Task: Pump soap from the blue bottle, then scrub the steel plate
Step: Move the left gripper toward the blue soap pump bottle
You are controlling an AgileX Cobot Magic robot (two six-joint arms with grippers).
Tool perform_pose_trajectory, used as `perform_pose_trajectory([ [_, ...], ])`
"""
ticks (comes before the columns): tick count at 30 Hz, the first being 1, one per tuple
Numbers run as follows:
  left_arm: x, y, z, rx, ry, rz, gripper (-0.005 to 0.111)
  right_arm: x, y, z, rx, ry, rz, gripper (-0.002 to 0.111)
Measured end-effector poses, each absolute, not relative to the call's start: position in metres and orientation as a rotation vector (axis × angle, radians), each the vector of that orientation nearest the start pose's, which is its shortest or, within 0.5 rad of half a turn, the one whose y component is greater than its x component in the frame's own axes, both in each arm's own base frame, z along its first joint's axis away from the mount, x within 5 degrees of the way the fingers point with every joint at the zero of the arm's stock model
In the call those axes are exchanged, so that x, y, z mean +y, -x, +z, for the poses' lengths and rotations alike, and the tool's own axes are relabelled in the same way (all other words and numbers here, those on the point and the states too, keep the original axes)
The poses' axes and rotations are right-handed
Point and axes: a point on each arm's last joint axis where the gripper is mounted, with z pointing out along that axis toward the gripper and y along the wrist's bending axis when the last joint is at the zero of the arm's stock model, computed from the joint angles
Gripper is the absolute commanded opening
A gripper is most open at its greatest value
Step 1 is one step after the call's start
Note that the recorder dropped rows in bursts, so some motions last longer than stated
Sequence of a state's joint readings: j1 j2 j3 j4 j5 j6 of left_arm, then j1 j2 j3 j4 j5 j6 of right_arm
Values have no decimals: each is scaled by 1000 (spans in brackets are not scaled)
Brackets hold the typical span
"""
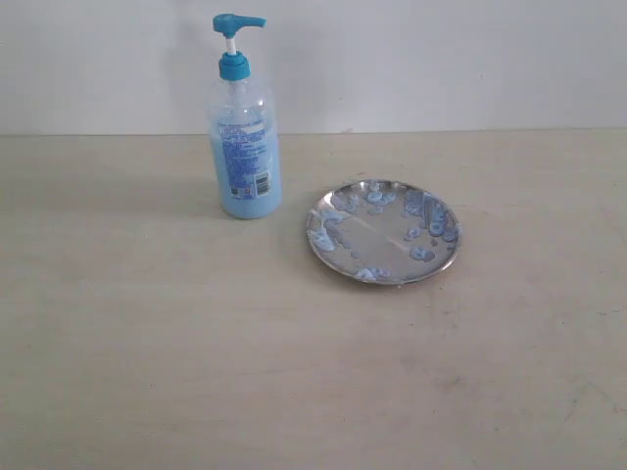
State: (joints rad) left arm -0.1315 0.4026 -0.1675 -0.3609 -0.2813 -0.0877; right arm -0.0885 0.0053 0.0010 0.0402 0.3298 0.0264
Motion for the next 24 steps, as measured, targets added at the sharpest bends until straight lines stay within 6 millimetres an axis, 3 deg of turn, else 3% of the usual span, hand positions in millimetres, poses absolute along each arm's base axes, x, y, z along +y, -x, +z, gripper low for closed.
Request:
perform_pose_trajectory([
  [4, -22, -163, 295, 1500, 59, -270, 4, -4, -54, 183, 1815, -130, -5, 2],
  [6, -33, -195, 297, 1513, -36, -281, 4, -4, -54, 183, 1815, -130, -5, 2],
  [11, -55, -251, 250, 1573, -150, -402, 4, -4, -54, 183, 1815, -130, -5, 2],
  [15, -64, -276, 207, 1536, -135, -530, 5, -4, -54, 183, 1815, -130, -5, 2],
  [17, -66, -285, 182, 1578, -111, -564, 12, -4, -54, 183, 1815, -130, -5, 2],
  [20, -68, -296, 153, 1648, -102, -562, 38, -4, -54, 183, 1815, -130, -5, 2],
  [24, -70, -305, 129, 1700, -156, -522, 102, -4, -54, 183, 1815, -130, -5, 2],
])
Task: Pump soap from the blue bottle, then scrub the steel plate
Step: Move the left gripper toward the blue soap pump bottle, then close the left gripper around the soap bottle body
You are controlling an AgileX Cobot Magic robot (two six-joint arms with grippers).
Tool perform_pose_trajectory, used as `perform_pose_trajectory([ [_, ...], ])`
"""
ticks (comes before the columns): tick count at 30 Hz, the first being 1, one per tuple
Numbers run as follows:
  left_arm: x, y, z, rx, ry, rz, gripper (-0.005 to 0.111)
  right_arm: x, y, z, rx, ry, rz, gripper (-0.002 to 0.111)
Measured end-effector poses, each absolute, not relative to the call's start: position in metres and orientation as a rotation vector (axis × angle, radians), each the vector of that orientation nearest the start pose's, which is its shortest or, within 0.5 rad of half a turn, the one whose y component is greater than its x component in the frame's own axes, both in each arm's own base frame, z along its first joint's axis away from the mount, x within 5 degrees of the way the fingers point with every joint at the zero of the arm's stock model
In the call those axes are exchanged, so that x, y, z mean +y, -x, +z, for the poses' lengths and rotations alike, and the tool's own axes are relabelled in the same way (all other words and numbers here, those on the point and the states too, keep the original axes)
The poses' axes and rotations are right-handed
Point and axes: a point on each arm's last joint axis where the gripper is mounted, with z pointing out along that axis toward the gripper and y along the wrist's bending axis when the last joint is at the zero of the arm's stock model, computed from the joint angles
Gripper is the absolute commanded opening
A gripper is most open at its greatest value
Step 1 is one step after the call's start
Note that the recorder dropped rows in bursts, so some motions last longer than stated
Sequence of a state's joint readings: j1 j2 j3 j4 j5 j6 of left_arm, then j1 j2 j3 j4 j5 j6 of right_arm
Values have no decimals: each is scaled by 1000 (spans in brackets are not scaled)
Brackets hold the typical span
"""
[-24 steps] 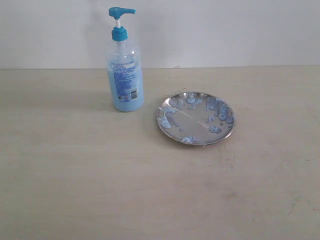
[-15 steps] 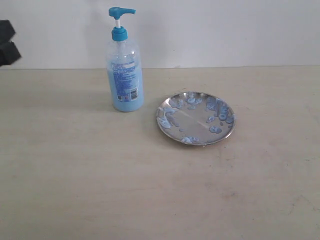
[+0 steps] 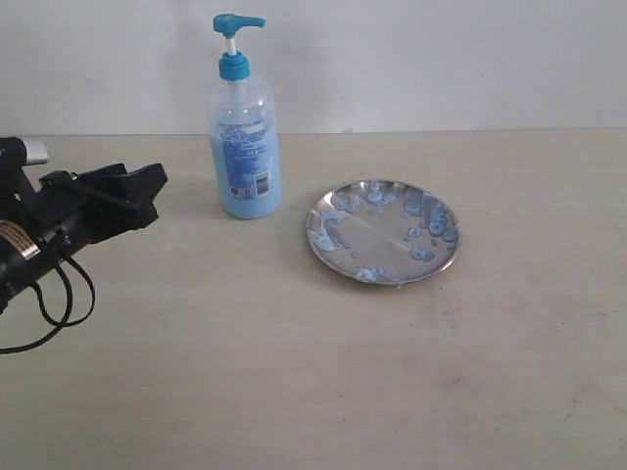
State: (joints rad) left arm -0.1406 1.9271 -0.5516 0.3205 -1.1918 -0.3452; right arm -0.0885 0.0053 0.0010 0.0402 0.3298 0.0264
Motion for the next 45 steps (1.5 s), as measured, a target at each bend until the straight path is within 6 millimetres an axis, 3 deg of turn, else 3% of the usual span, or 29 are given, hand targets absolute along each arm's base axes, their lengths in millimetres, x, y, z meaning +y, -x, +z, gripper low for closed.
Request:
perform_pose_trajectory([
  [1, -71, -308, 128, 1699, -167, -515, 110, -4, -54, 183, 1815, -130, -5, 2],
  [11, -78, -330, 145, 1586, -242, -527, 110, -4, -54, 183, 1815, -130, -5, 2],
  [16, -92, -336, 147, 1521, -491, -521, 110, -4, -54, 183, 1815, -130, -5, 2],
  [19, -99, -347, 142, 1463, -646, -461, 110, -4, -54, 183, 1815, -130, -5, 2],
  [22, -102, -363, 133, 1444, -696, -415, 110, -4, -54, 183, 1815, -130, -5, 2],
  [29, -105, -397, 105, 1444, -699, -380, 110, -4, -54, 183, 1815, -130, -5, 2],
  [34, -107, -410, 88, 1449, -699, -380, 110, -4, -54, 183, 1815, -130, -5, 2],
  [45, -113, -437, 85, 1414, -639, -453, 110, -4, -54, 183, 1815, -130, -5, 2],
])
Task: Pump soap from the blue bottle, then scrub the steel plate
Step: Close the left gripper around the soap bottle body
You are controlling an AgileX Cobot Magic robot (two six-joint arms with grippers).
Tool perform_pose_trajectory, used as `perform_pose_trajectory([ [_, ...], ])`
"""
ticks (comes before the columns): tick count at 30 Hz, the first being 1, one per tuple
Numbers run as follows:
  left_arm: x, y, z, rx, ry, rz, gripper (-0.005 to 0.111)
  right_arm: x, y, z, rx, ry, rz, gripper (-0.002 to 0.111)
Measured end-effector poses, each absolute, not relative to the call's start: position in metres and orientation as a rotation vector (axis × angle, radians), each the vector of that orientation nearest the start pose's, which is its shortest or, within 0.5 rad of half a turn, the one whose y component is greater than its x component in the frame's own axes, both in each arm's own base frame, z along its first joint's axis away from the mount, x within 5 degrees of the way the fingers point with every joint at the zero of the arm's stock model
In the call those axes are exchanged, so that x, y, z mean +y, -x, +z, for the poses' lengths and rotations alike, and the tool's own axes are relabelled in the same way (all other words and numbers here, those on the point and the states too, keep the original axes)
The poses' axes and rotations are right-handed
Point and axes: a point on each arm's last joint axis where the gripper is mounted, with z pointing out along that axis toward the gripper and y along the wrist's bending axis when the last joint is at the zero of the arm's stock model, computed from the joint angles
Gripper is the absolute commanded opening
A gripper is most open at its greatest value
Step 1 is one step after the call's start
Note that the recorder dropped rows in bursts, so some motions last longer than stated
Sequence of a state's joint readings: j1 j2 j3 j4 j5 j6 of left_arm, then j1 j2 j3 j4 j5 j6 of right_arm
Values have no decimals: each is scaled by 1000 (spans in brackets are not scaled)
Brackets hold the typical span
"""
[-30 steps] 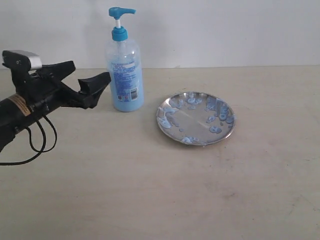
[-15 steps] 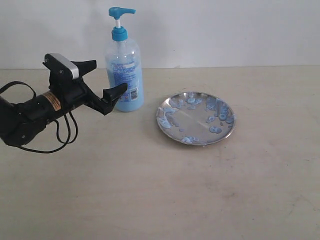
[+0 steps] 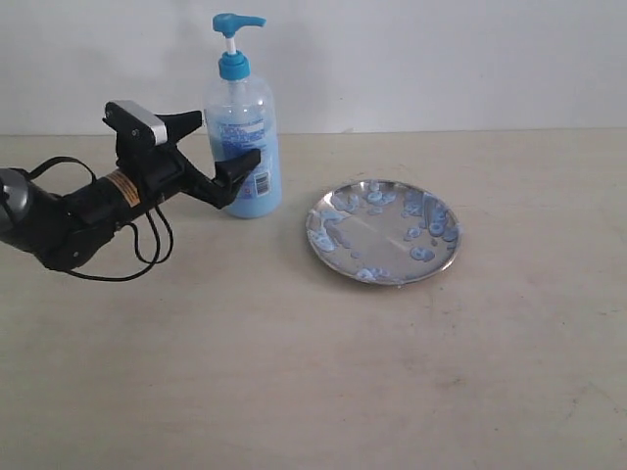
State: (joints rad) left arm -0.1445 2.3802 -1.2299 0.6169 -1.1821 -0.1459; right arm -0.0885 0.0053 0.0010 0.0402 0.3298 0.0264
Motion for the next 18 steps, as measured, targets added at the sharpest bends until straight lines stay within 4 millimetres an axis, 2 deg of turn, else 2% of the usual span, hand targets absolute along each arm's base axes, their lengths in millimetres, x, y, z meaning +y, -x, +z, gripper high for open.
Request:
perform_pose_trajectory([
  [7, -120, -446, 73, 1412, -668, -510, 110, -4, -54, 183, 1815, -130, -5, 2],
  [11, -126, -456, 73, 1378, -682, -514, 110, -4, -54, 183, 1815, -130, -5, 2],
  [16, -144, -467, 74, 1335, -702, -531, 110, -4, -54, 183, 1815, -130, -5, 2],
  [17, -147, -469, 72, 1341, -706, -531, 108, -4, -54, 183, 1815, -130, -5, 2],
  [18, -150, -470, 71, 1346, -710, -532, 100, -4, -54, 183, 1815, -130, -5, 2],
])
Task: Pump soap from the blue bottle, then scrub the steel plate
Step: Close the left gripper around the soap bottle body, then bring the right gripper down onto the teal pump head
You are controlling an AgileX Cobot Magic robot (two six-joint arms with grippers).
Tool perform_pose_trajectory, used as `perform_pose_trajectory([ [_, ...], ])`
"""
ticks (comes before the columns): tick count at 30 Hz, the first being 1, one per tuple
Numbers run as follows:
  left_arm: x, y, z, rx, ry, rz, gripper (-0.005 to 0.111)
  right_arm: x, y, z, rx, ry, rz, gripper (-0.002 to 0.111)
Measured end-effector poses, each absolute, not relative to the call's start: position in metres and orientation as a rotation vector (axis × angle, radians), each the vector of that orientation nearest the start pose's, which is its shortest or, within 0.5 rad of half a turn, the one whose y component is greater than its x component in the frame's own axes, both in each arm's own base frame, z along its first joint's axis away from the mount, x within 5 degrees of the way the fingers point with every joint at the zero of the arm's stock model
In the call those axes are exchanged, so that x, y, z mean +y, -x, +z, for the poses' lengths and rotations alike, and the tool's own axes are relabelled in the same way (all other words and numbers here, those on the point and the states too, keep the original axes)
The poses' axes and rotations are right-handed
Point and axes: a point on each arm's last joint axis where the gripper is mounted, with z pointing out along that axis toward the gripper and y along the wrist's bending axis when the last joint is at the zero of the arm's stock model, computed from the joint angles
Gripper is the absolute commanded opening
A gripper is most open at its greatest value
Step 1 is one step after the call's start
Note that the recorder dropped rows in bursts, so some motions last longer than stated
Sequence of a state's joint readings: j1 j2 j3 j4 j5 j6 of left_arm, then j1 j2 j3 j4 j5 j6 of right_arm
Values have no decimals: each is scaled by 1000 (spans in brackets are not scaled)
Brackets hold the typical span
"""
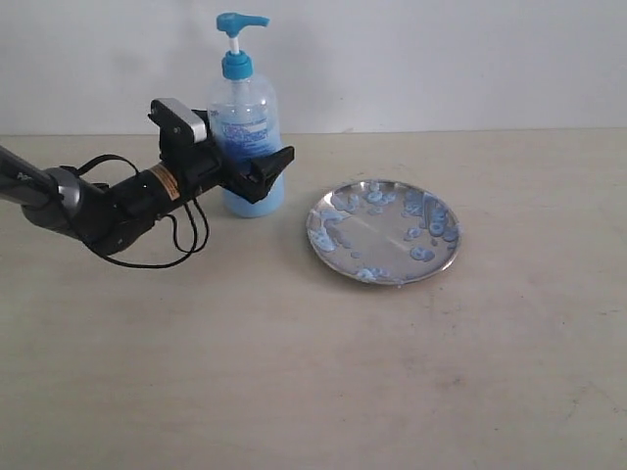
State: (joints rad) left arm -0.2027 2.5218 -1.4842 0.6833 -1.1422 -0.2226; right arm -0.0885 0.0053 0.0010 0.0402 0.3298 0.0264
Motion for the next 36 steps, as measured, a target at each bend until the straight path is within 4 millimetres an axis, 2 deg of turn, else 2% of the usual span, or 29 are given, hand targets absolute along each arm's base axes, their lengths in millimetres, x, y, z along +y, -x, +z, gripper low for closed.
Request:
perform_pose_trajectory([
  [1, -156, -471, 66, 1381, -725, -520, 93, -4, -54, 183, 1815, -130, -5, 2],
  [2, -157, -471, 64, 1401, -732, -514, 67, -4, -54, 183, 1815, -130, -5, 2],
  [3, -160, -471, 58, 1457, -735, -494, 54, -4, -54, 183, 1815, -130, -5, 2],
  [4, -161, -471, 57, 1468, -731, -500, 19, -4, -54, 183, 1815, -130, -5, 2],
  [5, -163, -470, 56, 1474, -736, -501, 4, -4, -54, 183, 1815, -130, -5, 2],
  [11, -164, -469, 56, 1453, -735, -522, 4, -4, -54, 183, 1815, -130, -5, 2],
  [23, -174, -459, 62, 1381, -942, -555, 4, -4, -54, 183, 1815, -130, -5, 2],
  [27, -177, -455, 73, 1361, -1093, -519, 4, -4, -56, 193, 1696, -166, 31, 2],
  [36, -177, -455, 75, 1358, -1128, -507, 4, -5, -56, 217, 1423, -268, 154, 2],
])
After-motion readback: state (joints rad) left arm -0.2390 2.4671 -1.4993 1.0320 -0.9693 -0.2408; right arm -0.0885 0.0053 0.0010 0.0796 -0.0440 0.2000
